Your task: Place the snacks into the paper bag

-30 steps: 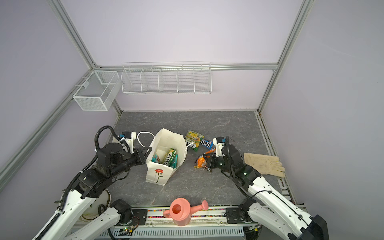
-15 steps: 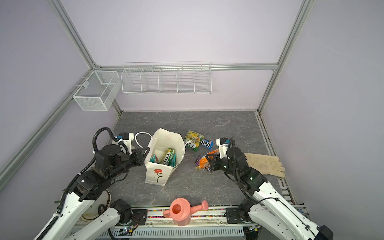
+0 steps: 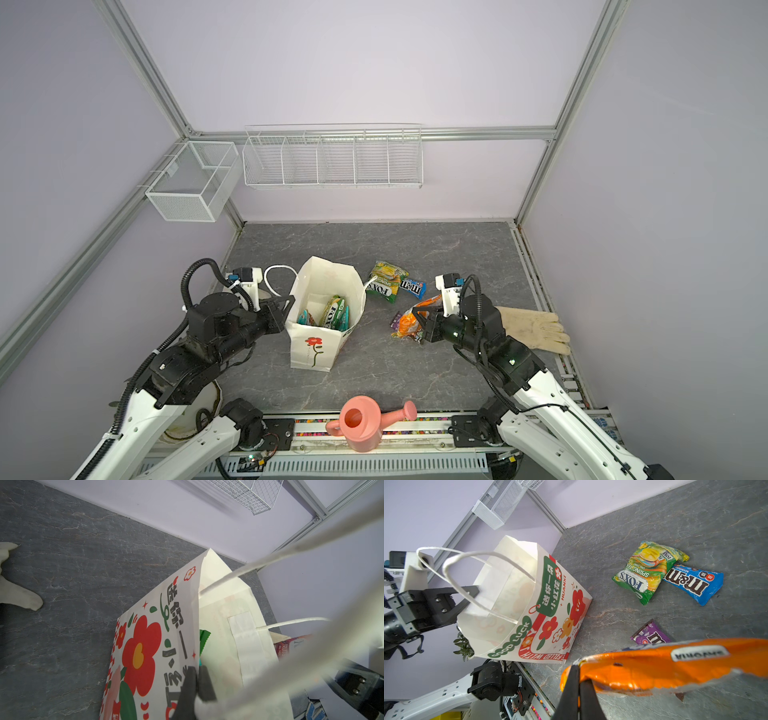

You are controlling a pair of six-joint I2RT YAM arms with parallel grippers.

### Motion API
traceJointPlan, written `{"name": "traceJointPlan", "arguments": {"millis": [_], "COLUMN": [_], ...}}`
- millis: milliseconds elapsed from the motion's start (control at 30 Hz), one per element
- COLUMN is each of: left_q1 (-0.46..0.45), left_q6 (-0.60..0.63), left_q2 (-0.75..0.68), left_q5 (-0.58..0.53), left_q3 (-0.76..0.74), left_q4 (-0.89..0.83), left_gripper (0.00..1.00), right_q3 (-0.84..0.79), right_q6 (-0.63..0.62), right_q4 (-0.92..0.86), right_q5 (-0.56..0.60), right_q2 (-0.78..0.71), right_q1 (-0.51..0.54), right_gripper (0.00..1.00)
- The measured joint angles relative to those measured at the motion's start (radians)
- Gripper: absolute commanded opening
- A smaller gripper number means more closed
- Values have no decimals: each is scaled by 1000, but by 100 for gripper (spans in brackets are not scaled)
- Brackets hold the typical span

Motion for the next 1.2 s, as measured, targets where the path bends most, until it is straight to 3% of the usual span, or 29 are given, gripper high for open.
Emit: {"name": "traceJointPlan", "arguments": {"millis": [1200], "left_q1": [0], "left_q6": [0], "left_q2": [16], "left_q5": [-7], "left_q3": [-4], "left_q4": [19], "left_gripper": [0], "right_q3": [294], "right_q6": [-67], "right_q4": [10], "right_q5": [-258], "right_q2": [81], "right_q1": [1], "right_gripper": [7]}}
